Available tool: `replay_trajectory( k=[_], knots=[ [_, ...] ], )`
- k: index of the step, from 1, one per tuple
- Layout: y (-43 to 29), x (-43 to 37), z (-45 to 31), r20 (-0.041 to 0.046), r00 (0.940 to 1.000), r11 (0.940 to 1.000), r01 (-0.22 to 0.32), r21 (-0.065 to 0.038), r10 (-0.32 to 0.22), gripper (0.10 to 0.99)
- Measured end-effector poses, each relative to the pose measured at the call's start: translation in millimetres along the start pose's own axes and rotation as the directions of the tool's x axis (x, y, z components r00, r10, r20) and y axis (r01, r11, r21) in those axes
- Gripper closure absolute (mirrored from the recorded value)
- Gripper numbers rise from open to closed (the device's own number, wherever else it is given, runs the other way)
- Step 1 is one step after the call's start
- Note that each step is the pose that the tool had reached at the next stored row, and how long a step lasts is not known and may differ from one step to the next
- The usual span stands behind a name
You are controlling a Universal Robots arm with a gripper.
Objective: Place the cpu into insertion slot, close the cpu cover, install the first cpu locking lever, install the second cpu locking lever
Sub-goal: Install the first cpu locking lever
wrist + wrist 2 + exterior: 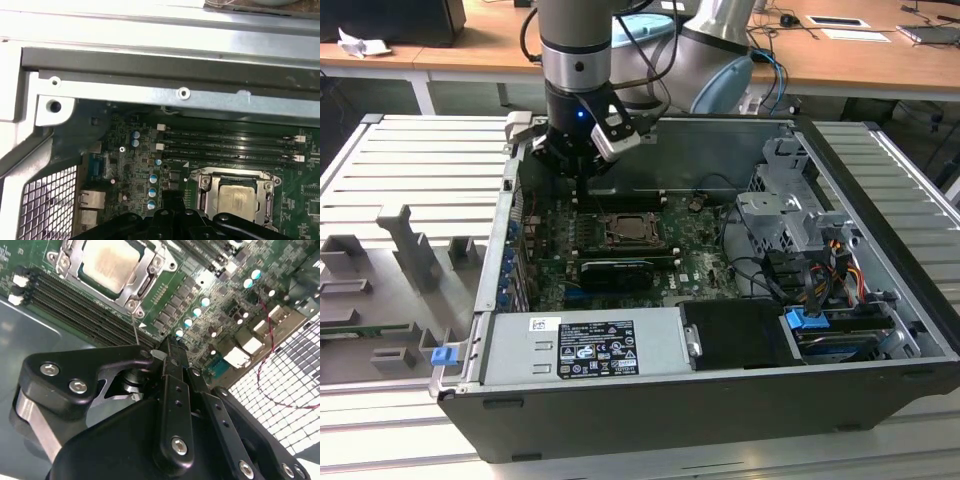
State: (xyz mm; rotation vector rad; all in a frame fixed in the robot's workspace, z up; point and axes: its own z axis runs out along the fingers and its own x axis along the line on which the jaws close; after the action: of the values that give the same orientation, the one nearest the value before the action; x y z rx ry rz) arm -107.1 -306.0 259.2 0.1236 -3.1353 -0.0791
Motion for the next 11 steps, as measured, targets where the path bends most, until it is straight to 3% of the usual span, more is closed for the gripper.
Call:
replay_trajectory(
  k=[11],
  knots=[
    [12.4,0.0,1.7,0.0000,1.0000,1.0000,0.000,0.000,0.000,0.980]
  ],
)
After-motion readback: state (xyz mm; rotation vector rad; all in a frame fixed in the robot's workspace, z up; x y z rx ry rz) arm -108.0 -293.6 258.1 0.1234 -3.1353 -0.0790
